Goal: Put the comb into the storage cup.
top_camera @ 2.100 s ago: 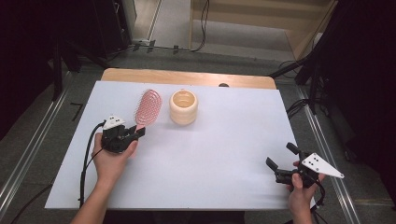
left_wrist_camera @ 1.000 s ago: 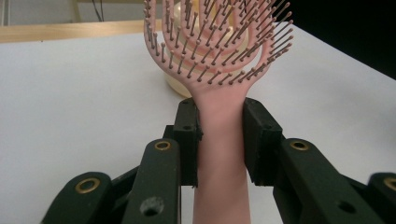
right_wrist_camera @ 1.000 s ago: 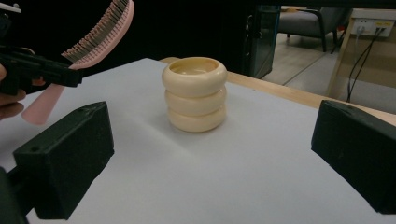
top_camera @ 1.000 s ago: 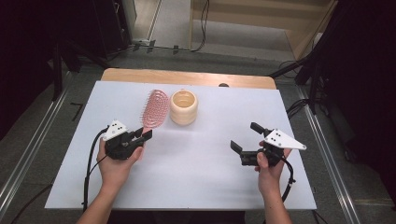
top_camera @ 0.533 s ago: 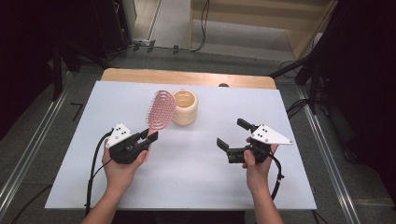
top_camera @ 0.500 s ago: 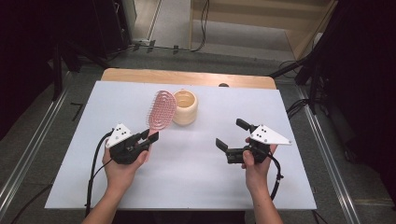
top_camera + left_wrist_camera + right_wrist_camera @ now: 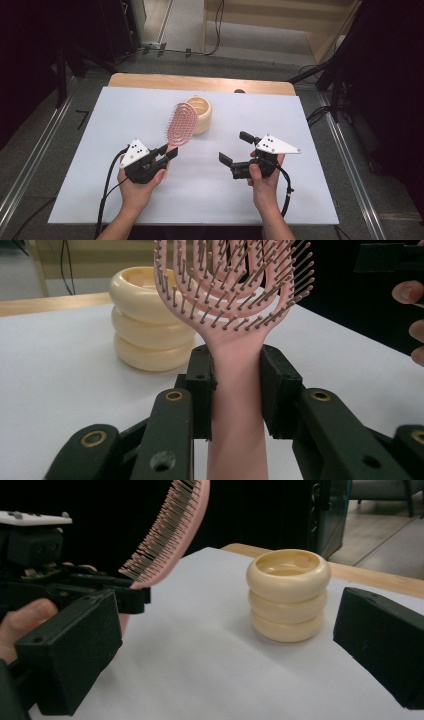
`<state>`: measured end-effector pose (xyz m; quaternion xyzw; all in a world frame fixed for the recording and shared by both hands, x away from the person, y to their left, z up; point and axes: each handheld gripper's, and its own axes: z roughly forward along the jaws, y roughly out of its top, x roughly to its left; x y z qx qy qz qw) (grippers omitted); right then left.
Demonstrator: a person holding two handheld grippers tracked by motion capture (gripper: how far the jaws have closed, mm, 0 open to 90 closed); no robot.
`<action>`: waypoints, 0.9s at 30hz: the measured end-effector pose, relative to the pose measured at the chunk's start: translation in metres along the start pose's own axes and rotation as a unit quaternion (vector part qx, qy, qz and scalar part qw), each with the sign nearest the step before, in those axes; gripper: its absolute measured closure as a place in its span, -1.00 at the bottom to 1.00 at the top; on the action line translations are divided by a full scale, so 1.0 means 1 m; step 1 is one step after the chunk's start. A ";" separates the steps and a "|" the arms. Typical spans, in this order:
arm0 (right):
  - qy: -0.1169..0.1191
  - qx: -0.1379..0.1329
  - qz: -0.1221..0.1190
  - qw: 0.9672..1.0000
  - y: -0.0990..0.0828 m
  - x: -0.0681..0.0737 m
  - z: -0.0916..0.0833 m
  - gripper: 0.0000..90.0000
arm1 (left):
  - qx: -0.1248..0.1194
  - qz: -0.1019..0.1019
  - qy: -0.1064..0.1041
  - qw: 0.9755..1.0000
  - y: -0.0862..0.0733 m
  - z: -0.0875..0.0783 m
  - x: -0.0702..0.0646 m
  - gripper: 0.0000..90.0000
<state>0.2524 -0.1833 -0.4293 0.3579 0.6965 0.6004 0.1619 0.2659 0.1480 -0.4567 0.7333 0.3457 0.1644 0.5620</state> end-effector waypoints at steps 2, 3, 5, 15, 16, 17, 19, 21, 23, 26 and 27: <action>0.002 0.002 0.009 1.000 0.001 0.001 0.001 -1.00 | -0.002 0.004 -0.004 1.000 -0.002 0.001 -0.004 0.56; 0.003 0.003 0.014 1.000 0.002 0.002 0.001 -1.00 | -0.003 0.005 -0.005 1.000 -0.002 0.002 -0.006 0.56; 0.007 0.004 0.022 1.000 0.002 0.002 0.001 -1.00 | -0.007 0.010 -0.008 1.000 -0.005 0.004 -0.011 0.56; 0.019 0.005 0.038 0.999 0.004 0.007 0.004 -1.00 | -0.011 0.018 -0.020 1.000 -0.011 0.009 -0.027 0.56; 0.022 0.005 0.040 0.999 0.003 0.007 0.004 -1.00 | -0.010 0.021 -0.022 1.000 -0.011 0.010 -0.028 0.56; 0.026 0.004 0.043 0.999 0.003 0.007 0.004 -1.00 | -0.011 0.021 -0.024 0.999 -0.012 0.011 -0.030 0.56; 0.029 0.007 0.047 0.998 0.004 0.008 0.005 -1.00 | -0.011 0.023 -0.026 0.999 -0.012 0.012 -0.032 0.56; 0.029 0.015 0.056 0.998 0.003 0.009 0.007 -1.00 | -0.009 0.027 -0.029 0.999 -0.014 0.013 -0.035 0.56; 0.033 0.018 0.056 0.998 0.003 0.010 0.009 -1.00 | -0.010 0.029 -0.032 0.999 -0.015 0.014 -0.039 0.56; 0.042 0.021 0.056 0.997 0.002 0.013 0.012 -1.00 | -0.009 0.033 -0.035 0.999 -0.017 0.016 -0.043 0.56; 0.043 0.021 0.055 0.997 0.003 0.014 0.013 -1.00 | -0.007 0.036 -0.035 0.999 -0.018 0.017 -0.045 0.56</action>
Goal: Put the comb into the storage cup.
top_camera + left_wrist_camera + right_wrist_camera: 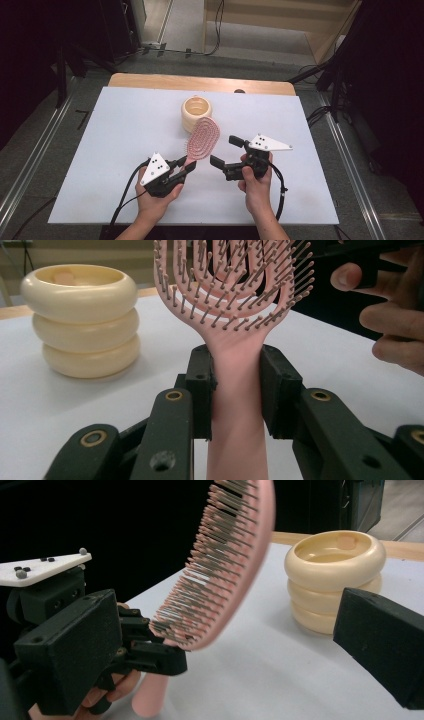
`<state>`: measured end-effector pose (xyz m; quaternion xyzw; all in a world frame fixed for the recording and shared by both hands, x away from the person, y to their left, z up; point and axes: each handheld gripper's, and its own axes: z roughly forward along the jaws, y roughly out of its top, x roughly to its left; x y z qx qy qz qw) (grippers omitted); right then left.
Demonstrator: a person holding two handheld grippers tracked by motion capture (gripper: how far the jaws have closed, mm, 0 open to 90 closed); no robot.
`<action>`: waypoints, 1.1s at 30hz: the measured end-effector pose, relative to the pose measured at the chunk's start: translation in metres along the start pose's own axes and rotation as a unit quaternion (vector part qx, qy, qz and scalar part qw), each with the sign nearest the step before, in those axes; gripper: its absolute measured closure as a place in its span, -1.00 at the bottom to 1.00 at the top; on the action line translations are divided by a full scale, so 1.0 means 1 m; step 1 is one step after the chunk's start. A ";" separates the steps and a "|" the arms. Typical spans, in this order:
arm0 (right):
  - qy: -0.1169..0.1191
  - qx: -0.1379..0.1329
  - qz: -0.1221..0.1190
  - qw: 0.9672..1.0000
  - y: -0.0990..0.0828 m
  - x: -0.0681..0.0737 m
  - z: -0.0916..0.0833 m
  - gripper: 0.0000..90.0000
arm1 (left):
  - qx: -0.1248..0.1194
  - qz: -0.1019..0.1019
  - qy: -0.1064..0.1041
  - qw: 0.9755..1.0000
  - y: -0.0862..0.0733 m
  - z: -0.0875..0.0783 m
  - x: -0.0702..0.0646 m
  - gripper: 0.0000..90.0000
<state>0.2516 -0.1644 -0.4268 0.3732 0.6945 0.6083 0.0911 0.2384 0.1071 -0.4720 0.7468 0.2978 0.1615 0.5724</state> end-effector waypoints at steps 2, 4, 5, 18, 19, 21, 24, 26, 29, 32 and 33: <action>0.007 0.000 0.001 1.000 0.000 0.002 0.002 -1.00 | 0.001 0.001 -0.003 1.000 -0.001 0.001 -0.002 0.56; 0.012 0.001 0.004 1.000 -0.001 0.002 0.003 -1.00 | 0.001 0.005 -0.005 1.000 -0.002 0.002 -0.005 0.56; 0.016 0.003 0.006 1.000 -0.001 0.002 0.004 -1.00 | 0.002 0.006 -0.004 1.000 -0.002 0.003 -0.006 0.56; 0.048 0.008 0.032 0.998 -0.003 0.004 0.011 -1.00 | 0.004 0.019 -0.006 1.000 -0.006 0.007 -0.015 0.56; 0.050 0.009 0.035 0.998 -0.003 0.004 0.011 -1.00 | 0.002 0.020 -0.006 1.000 -0.007 0.007 -0.015 0.56; 0.046 0.012 0.038 0.998 -0.004 0.003 0.012 -1.00 | 0.002 0.021 -0.006 1.000 -0.007 0.007 -0.016 0.56; 0.042 0.009 0.047 0.998 -0.005 0.002 0.012 -0.68 | 0.001 0.022 -0.008 1.000 -0.007 0.007 -0.017 0.56; 0.048 0.004 0.057 0.997 -0.006 -0.001 0.012 -0.65 | 0.004 0.024 -0.008 1.000 -0.008 0.007 -0.018 0.56; 0.047 0.005 0.062 0.997 -0.006 -0.001 0.012 -0.53 | 0.003 0.025 -0.009 1.000 -0.008 0.008 -0.019 0.56; 0.041 0.009 0.074 0.996 -0.007 -0.002 0.013 -0.43 | 0.005 0.027 -0.010 1.000 -0.009 0.009 -0.020 0.56; 0.041 0.009 0.074 0.996 -0.007 -0.002 0.013 -0.43 | 0.005 0.029 -0.010 1.000 -0.009 0.009 -0.020 0.56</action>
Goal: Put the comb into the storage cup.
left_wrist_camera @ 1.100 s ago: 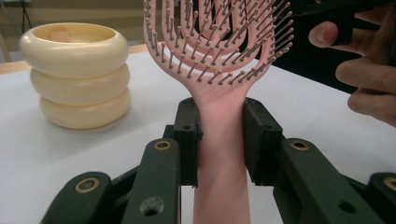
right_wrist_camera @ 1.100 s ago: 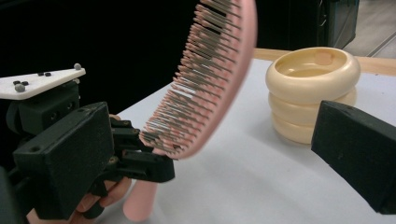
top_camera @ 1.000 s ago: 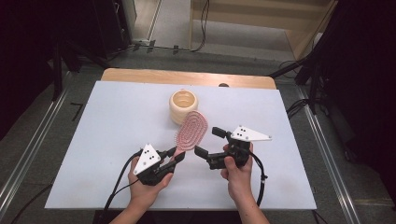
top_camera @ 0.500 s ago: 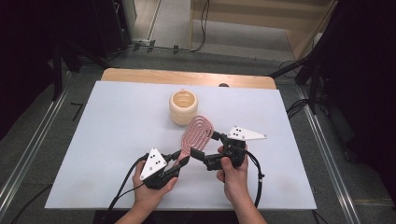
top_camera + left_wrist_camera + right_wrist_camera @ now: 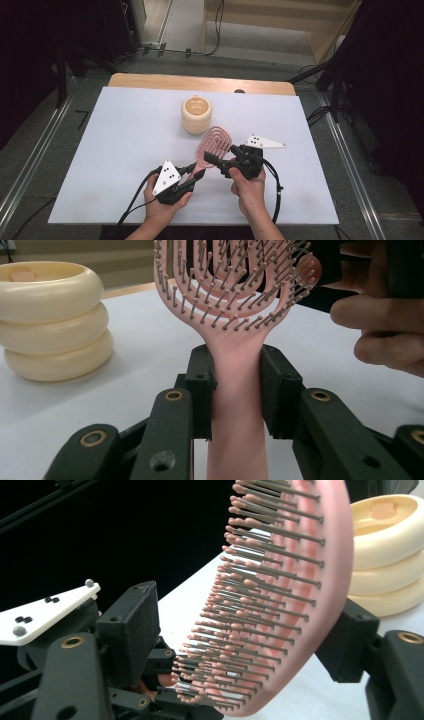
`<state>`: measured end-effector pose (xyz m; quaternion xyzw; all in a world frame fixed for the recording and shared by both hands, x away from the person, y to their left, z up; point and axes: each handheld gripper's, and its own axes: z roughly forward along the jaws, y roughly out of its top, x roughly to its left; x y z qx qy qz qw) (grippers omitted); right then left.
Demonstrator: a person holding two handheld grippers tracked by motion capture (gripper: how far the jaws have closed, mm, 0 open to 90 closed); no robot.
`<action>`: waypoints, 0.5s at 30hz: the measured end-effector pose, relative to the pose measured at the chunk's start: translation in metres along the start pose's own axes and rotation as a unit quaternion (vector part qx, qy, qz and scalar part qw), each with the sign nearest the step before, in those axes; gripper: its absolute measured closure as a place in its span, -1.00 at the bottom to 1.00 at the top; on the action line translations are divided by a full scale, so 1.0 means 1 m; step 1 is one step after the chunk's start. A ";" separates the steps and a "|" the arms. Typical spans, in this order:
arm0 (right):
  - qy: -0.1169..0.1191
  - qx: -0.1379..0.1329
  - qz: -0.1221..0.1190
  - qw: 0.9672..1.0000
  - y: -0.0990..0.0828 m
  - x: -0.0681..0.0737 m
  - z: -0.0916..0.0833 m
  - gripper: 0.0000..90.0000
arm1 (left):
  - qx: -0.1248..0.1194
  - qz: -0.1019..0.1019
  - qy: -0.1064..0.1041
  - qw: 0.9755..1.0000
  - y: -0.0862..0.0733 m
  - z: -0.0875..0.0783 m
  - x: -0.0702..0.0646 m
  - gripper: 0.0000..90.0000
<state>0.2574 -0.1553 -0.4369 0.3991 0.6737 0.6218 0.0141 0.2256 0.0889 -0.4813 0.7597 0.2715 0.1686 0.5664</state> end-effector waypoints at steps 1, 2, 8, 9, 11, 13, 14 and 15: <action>0.000 0.001 0.003 1.000 0.000 0.000 0.000 -0.38 | 0.001 0.001 -0.001 1.000 0.000 0.000 -0.001 0.56; -0.002 0.002 0.007 1.000 -0.001 0.000 0.001 -0.33 | 0.002 0.003 -0.002 1.000 0.000 0.000 -0.001 0.56; -0.010 0.006 0.012 1.000 -0.003 -0.001 0.004 -0.07 | 0.003 0.008 -0.002 1.000 -0.001 0.002 -0.003 0.56; -0.009 0.005 0.013 1.000 -0.003 -0.001 0.004 -0.02 | 0.002 0.009 -0.002 1.000 -0.001 0.002 -0.003 0.56; -0.006 0.005 0.019 1.000 -0.004 -0.002 0.004 0.13 | 0.003 0.011 -0.001 1.000 -0.002 0.002 -0.004 0.56; -0.003 0.008 0.028 1.000 -0.005 -0.004 0.004 0.24 | 0.005 0.011 -0.001 1.000 -0.002 0.003 -0.004 0.56; 0.004 0.006 0.040 0.999 -0.006 -0.005 0.004 0.29 | 0.009 0.014 -0.001 1.000 -0.003 0.004 -0.004 0.56; 0.018 0.003 0.056 0.998 -0.007 -0.008 0.003 0.34 | 0.011 0.015 -0.002 1.000 -0.004 0.005 -0.005 0.56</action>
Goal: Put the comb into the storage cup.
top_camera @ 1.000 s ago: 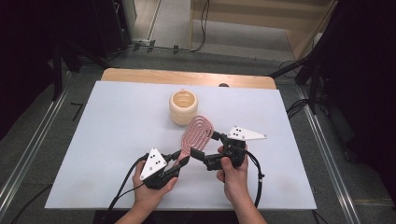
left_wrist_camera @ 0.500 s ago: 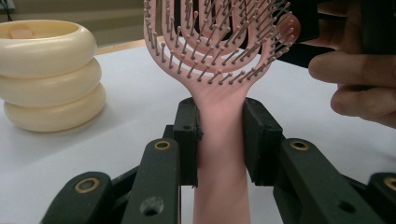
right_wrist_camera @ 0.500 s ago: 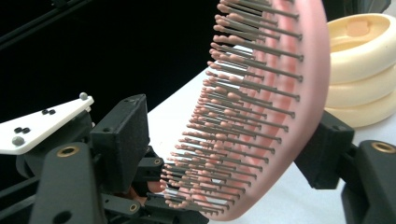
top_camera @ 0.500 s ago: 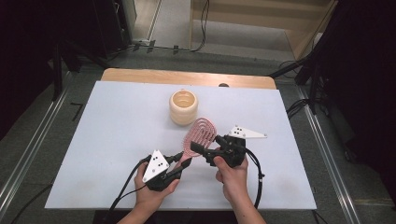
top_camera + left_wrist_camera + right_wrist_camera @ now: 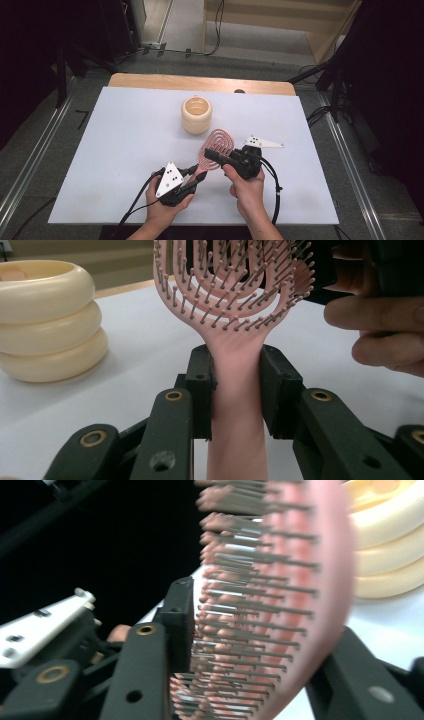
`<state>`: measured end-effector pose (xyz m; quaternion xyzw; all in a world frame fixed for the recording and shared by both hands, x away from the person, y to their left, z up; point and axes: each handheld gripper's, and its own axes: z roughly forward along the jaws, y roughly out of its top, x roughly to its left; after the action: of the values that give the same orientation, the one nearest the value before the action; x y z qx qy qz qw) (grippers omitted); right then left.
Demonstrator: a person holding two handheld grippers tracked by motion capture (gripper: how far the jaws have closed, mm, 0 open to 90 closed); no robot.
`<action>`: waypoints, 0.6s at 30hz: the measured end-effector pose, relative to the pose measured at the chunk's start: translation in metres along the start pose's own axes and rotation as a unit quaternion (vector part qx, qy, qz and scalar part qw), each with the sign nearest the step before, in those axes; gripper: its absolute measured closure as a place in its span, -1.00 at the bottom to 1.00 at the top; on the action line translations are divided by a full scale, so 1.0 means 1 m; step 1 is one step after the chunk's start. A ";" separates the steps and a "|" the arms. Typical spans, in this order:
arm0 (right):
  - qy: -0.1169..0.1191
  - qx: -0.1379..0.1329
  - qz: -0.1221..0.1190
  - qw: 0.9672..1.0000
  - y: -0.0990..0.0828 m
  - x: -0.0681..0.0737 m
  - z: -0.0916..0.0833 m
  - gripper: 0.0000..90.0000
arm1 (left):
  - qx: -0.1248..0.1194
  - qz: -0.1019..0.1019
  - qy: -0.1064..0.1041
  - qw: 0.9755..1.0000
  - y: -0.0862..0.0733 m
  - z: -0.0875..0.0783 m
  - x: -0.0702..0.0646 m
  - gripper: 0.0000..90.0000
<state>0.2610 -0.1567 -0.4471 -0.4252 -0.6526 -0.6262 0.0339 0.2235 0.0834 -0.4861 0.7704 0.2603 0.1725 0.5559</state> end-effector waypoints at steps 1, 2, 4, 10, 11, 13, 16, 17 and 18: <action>0.011 -0.002 0.009 1.000 0.000 -0.002 0.000 0.36 | 0.001 -0.006 -0.005 1.000 -0.001 0.001 0.000 0.56; 0.011 -0.002 0.010 1.000 -0.001 -0.003 0.000 0.36 | 0.002 -0.013 -0.012 1.000 -0.001 0.001 0.001 0.55; 0.011 -0.004 -0.004 1.000 -0.001 0.000 -0.001 0.37 | 0.001 -0.023 -0.023 0.999 0.000 0.001 0.003 0.41; 0.002 -0.016 -0.024 1.000 0.000 0.002 -0.006 0.37 | -0.002 -0.042 0.003 0.999 0.003 -0.003 0.007 -0.26; 0.000 -0.017 -0.029 0.999 0.000 0.003 -0.006 0.37 | -0.004 -0.046 0.001 0.999 0.004 -0.005 0.009 -0.37; -0.005 -0.021 -0.038 0.999 0.001 0.004 -0.008 0.37 | -0.010 -0.059 -0.008 0.998 0.004 -0.007 0.013 -0.49; -0.008 -0.025 -0.047 0.999 0.001 0.006 -0.009 0.37 | -0.018 -0.073 -0.012 0.997 0.003 -0.012 0.022 -0.68; -0.009 -0.026 -0.051 0.998 0.001 0.006 -0.010 0.37 | -0.018 -0.075 -0.013 0.997 0.001 -0.014 0.026 -0.74; -0.009 -0.027 -0.055 0.998 0.002 0.006 -0.010 0.37 | -0.019 -0.078 -0.014 0.997 -0.001 -0.016 0.029 -0.90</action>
<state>0.2532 -0.1628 -0.4401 -0.3952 -0.6584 -0.6404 -0.0175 0.2380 0.1125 -0.4822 0.7391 0.3085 0.1226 0.5861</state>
